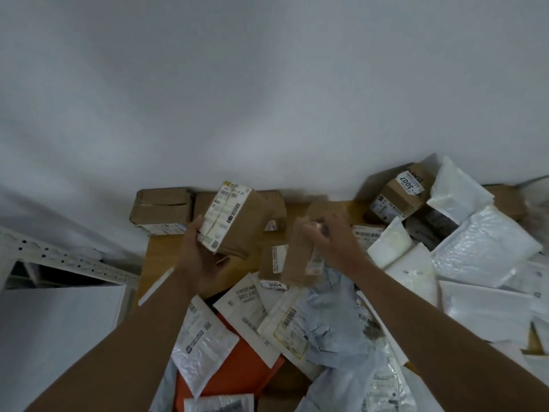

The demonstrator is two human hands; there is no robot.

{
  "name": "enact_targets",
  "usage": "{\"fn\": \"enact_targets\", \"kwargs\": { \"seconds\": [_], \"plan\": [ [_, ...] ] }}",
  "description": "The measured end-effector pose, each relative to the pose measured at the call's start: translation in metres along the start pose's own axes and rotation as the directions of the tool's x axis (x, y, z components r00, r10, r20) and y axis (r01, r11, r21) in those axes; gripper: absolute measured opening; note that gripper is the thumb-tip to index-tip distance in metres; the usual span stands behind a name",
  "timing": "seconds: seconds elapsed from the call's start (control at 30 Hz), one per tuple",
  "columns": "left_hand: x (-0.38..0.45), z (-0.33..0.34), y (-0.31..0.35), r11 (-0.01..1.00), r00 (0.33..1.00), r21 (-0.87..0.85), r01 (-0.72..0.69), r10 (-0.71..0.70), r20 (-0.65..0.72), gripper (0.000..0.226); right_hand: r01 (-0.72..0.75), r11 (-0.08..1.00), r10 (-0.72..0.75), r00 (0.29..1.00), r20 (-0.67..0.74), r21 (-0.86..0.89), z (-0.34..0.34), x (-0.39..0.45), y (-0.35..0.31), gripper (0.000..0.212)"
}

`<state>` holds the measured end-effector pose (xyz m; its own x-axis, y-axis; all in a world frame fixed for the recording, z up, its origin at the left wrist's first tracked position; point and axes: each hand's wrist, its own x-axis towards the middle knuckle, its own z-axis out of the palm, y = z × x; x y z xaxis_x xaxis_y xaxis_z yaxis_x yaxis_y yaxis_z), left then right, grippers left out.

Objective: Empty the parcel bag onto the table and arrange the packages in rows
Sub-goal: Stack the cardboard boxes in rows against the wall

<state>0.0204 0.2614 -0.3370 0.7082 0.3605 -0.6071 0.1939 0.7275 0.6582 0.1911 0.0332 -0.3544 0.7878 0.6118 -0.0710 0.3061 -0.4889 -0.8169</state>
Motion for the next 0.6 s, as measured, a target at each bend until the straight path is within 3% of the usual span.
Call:
{"fn": "enact_targets", "kwargs": {
  "seconds": [0.07, 0.1, 0.17, 0.27, 0.37, 0.4, 0.5, 0.6],
  "plan": [
    [0.003, 0.001, -0.002, 0.999, 1.000, 0.037, 0.021, -0.021, 0.006, 0.049, -0.040, 0.994, 0.068, 0.958, 0.280, -0.106, 0.003, -0.016, -0.004, 0.068],
    [0.004, 0.003, -0.004, 0.998, 0.999, 0.053, 0.032, -0.033, 0.015, 0.049, -0.006, 0.978, 0.076, 0.942, 0.328, -0.209, 0.002, -0.022, -0.007, 0.077],
    [0.005, 0.004, -0.008, 0.995, 0.999, 0.088, 0.037, -0.040, 0.028, 0.050, 0.033, 0.934, 0.056, 0.970, 0.238, -0.356, -0.007, -0.020, -0.011, 0.072],
    [0.006, 0.002, -0.016, 0.989, 0.998, 0.137, 0.047, -0.053, 0.038, 0.052, 0.027, 0.737, 0.020, 0.998, 0.063, -0.675, -0.015, 0.005, 0.001, 0.043],
    [0.005, -0.006, -0.025, 0.987, 0.998, 0.157, 0.031, -0.040, 0.057, 0.055, -0.308, 0.742, 0.313, 0.945, -0.099, -0.596, -0.013, 0.035, 0.020, 0.094],
    [0.005, -0.010, -0.027, 0.987, 0.997, 0.160, 0.023, -0.034, 0.063, 0.059, -0.323, 0.753, 0.358, 0.932, -0.055, -0.573, -0.010, 0.044, 0.028, 0.104],
    [0.003, -0.016, -0.028, 0.988, 0.996, 0.148, 0.030, -0.042, 0.083, 0.068, -0.180, 0.723, 0.376, 0.913, 0.161, -0.667, -0.011, 0.057, 0.048, 0.117],
    [0.007, -0.021, -0.030, 0.990, 0.997, 0.137, 0.023, -0.033, 0.073, 0.069, -0.134, 0.681, 0.379, 0.906, 0.190, -0.720, -0.011, 0.062, 0.055, 0.118]
  ]
}}
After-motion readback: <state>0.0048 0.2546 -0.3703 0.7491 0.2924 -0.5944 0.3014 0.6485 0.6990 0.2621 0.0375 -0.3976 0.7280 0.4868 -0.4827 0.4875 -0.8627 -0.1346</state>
